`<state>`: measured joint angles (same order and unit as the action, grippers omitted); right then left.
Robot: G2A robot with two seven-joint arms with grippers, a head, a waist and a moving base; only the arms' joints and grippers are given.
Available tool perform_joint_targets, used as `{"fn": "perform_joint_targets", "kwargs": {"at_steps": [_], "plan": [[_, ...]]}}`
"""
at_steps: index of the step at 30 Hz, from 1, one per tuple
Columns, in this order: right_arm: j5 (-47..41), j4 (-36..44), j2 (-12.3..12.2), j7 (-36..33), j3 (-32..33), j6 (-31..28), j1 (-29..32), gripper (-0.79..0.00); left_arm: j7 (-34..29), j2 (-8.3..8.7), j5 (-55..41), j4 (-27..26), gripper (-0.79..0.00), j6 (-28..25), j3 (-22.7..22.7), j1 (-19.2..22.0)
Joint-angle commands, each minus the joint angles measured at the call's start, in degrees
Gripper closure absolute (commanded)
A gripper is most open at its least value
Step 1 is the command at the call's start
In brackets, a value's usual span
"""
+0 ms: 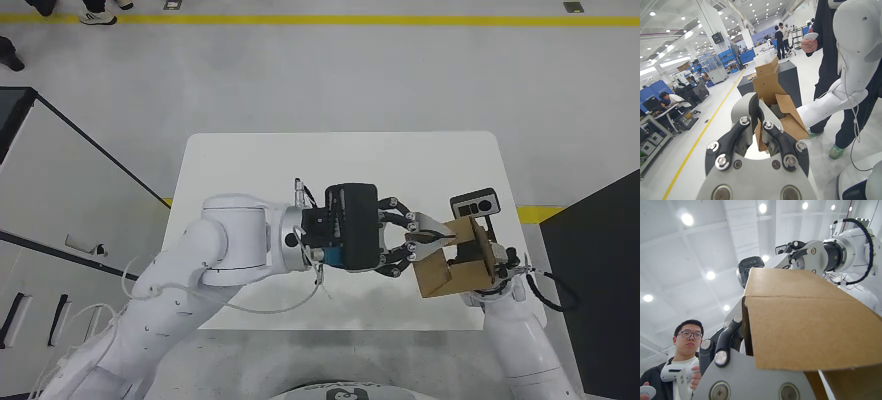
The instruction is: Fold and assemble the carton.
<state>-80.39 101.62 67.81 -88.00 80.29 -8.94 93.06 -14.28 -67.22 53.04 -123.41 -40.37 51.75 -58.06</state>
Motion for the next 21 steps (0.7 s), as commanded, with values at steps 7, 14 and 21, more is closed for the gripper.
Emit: {"fn": "perform_joint_targets", "kwargs": {"at_steps": [7, 14, 21], "plan": [[0.6, 0.6, -0.4, 0.0, -0.3, 0.0, 0.0, 0.000, -0.7, -0.67, -0.7, 1.0, 0.000, 0.3, -2.9, 1.0], [1.1, 0.7, -0.9, 0.0, -0.6, -0.6, -0.1, 0.000, -1.4, -0.87, -0.2, 0.8, 0.000, 1.0, -2.6, 1.3], [0.9, 0.6, -1.2, 0.0, -0.9, -1.5, -0.1, 0.000, -2.0, -0.89, -0.2, 0.5, 0.000, 0.9, -2.2, 0.9]]}}
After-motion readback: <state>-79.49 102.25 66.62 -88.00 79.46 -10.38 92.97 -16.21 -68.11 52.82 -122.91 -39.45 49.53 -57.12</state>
